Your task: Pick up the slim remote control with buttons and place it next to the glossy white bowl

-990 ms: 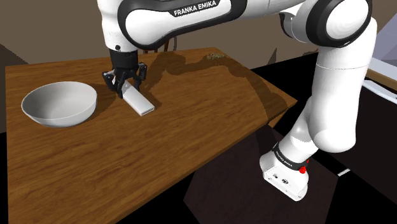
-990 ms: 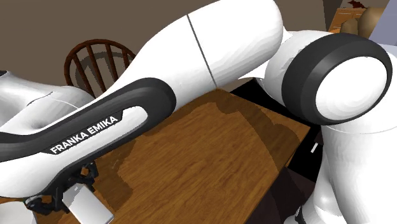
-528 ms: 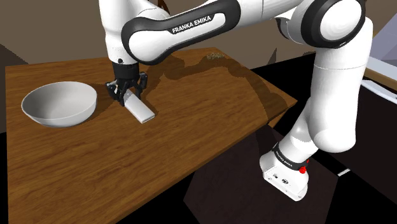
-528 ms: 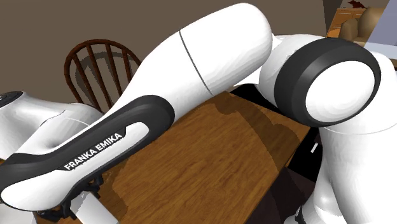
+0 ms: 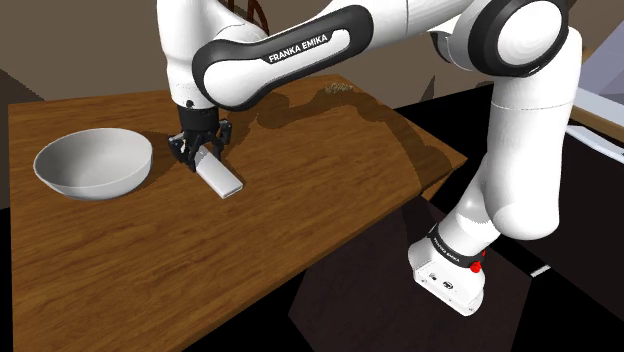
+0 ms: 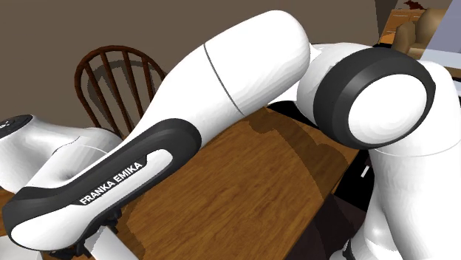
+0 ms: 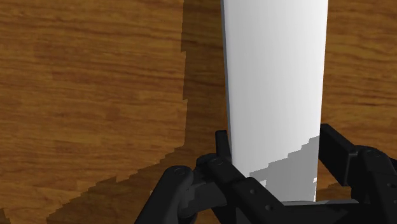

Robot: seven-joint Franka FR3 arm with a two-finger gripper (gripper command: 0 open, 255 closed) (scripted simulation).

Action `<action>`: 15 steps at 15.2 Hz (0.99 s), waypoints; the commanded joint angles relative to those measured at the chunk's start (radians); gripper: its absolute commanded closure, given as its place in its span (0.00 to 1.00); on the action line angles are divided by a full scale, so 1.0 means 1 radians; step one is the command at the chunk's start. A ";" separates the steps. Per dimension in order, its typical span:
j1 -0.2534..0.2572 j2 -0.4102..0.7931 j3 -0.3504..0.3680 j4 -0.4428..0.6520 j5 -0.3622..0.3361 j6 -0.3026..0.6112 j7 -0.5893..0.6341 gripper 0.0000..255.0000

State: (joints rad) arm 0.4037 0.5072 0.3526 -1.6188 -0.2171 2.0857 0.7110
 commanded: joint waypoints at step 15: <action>-0.002 -0.046 0.012 0.062 0.021 -0.104 -0.014 0.00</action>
State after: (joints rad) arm 0.4013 0.4630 0.3638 -1.5575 -0.1964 1.9843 0.6972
